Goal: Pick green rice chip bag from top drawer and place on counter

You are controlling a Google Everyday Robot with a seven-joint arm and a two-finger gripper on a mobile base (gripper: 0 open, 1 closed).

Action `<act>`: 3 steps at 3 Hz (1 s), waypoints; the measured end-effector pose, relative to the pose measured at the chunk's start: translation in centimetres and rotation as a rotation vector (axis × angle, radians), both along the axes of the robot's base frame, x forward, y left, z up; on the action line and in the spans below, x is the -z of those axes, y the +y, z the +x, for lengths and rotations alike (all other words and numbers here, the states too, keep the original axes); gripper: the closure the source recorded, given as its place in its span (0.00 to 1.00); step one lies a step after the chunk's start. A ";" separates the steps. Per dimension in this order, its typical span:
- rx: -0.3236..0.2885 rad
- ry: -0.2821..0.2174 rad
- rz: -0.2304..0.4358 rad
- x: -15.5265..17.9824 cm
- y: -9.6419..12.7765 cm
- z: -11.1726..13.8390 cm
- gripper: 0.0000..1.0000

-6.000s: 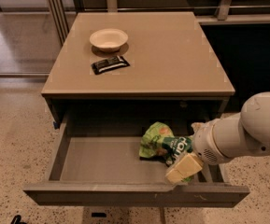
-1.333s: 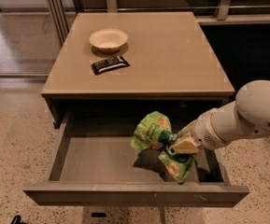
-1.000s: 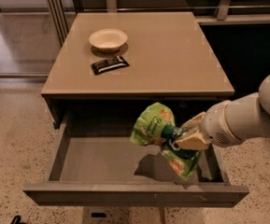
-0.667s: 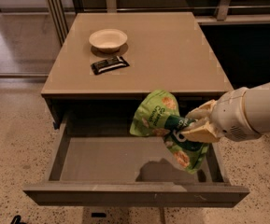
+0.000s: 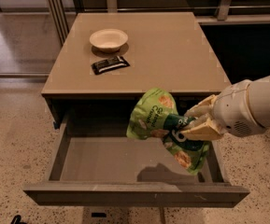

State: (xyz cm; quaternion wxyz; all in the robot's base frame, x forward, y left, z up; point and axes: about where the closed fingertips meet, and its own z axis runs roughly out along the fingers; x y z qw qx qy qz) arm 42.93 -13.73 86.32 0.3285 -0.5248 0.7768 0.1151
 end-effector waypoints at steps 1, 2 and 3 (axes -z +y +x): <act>0.011 -0.018 0.008 -1.9 0.1 0.8 1.00; 0.045 -0.054 0.009 -4.8 0.2 3.3 1.00; 0.098 -0.071 0.012 -6.7 -0.1 6.4 1.00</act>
Offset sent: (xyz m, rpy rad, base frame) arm 0.0700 -0.0001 0.0903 0.0171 -0.1007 -0.1015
